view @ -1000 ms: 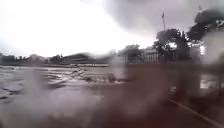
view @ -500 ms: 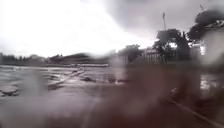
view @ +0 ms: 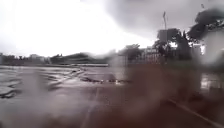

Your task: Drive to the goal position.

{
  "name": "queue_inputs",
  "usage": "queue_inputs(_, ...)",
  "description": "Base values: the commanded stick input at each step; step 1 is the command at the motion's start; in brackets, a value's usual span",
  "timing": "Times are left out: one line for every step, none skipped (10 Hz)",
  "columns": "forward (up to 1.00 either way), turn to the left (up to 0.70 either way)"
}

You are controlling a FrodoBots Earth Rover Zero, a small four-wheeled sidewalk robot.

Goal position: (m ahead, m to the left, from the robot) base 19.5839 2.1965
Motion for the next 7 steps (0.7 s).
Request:
queue_inputs(0.45, 0.0)
queue_inputs(0.45, 0.0)
queue_inputs(0.45, 0.0)
queue_inputs(0.45, 0.0)
queue_inputs(0.45, 0.0)
queue_inputs(0.45, 0.0)
queue_inputs(0.45, 0.0)
